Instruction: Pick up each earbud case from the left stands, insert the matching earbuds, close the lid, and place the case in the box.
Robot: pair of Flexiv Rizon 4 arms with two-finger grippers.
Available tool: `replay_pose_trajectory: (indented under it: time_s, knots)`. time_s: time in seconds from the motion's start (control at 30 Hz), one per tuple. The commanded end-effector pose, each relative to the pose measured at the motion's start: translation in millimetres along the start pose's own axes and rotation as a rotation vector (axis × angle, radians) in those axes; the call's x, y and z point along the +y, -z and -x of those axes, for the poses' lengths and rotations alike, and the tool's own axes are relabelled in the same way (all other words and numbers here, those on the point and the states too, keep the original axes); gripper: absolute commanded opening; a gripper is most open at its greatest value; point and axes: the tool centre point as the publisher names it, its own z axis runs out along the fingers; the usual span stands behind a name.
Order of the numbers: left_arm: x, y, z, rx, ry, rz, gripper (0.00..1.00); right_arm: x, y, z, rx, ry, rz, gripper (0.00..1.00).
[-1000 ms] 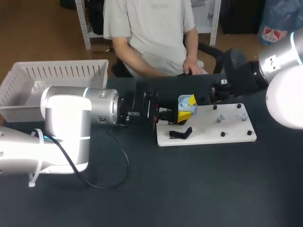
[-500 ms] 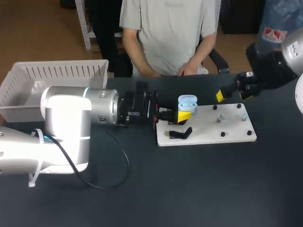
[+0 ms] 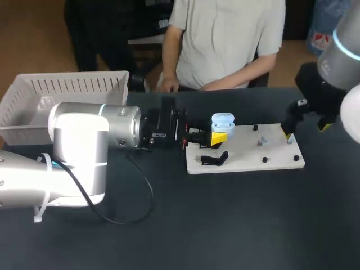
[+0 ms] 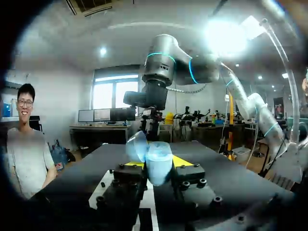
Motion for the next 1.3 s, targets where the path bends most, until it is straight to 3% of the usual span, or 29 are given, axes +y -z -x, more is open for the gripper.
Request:
replay_pose_trajectory:
  time_s: [0.03,0.1,0.13,0.2,0.23,0.3,0.33,0.37,0.47,1.3]
  knots:
    - [0.9,-0.7,-0.2,0.001,0.0,-0.001,0.0,3.1,-15.6,17.5,0.126,0.002,-0.208,1.0]
    - [0.9,-0.7,-0.2,0.001,0.0,-0.001,0.0,2.6,-19.9,19.8,0.148,-0.009,-0.202,0.98]
    - [0.9,-0.7,-0.2,0.001,0.0,-0.001,0.0,1.8,-22.2,21.0,0.159,-0.012,-0.208,0.92]
    - [0.9,-0.7,-0.2,0.001,0.0,-0.001,0.0,-0.3,-26.8,23.6,0.178,-0.027,-0.203,0.93]
    - [0.9,-0.7,-0.2,0.001,0.0,-0.001,0.0,-1.8,-29.8,24.7,0.19,-0.036,-0.199,0.88]
    - [0.9,-0.7,-0.2,0.001,0.0,-0.001,0.0,-6.1,-37.3,26.5,0.205,-0.077,-0.19,0.56]
    - [0.9,-0.7,-0.2,0.001,0.0,-0.001,0.0,-7.9,-41.6,26.9,0.218,-0.086,-0.186,0.49]
    - [0.9,-0.7,-0.2,0.001,0.0,-0.001,0.0,-8.8,-44.8,26.8,0.226,-0.095,-0.185,0.51]
    - [0.9,-0.7,-0.2,0.001,0.0,-0.001,0.0,-10.5,-51.8,27.8,0.231,-0.131,-0.169,0.43]
    - [0.9,-0.7,-0.2,0.001,0.0,-0.001,0.0,-8.8,-75.6,29.0,0.2,-0.197,-0.162,0.42]
